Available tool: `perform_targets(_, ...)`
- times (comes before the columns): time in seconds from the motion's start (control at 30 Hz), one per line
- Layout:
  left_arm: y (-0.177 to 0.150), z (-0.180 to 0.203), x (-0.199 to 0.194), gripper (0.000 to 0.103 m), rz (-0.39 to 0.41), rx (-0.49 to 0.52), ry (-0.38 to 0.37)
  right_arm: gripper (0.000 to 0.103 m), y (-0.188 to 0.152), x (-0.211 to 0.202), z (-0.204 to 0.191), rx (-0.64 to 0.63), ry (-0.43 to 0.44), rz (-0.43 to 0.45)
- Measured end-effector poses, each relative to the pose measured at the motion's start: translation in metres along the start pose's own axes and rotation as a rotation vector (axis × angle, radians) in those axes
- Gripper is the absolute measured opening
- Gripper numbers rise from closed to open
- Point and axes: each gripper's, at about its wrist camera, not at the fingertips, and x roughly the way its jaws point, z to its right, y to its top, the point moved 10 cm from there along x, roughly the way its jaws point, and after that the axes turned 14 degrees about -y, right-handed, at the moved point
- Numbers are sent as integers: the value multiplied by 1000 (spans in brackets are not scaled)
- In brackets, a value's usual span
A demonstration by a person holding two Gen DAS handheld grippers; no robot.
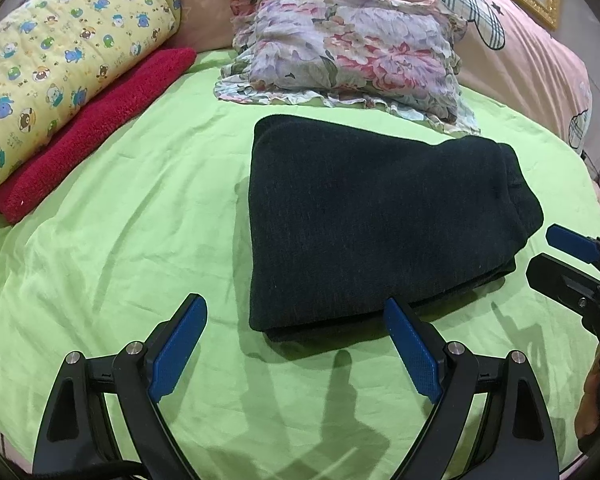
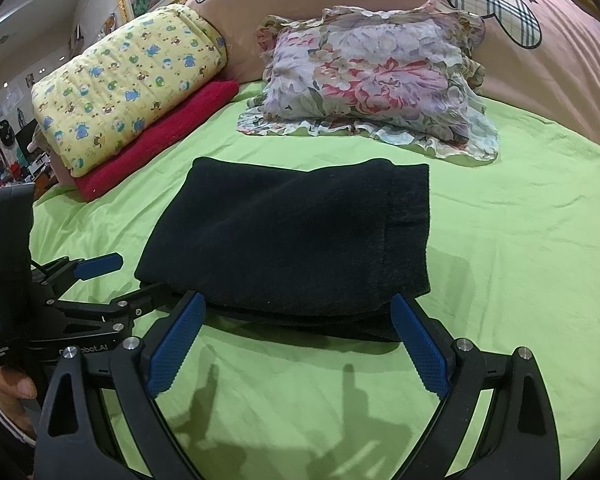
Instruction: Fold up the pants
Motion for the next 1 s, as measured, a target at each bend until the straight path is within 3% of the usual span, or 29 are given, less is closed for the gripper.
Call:
perform_targets(0.4, 23, 8, -8, 91, 61, 25, -2, 94, 10, -1, 15, 44, -16, 24)
perform_targets(1.0, 32, 8, -4, 91, 51, 15, 0, 94, 16, 3, 20, 62, -13, 24)
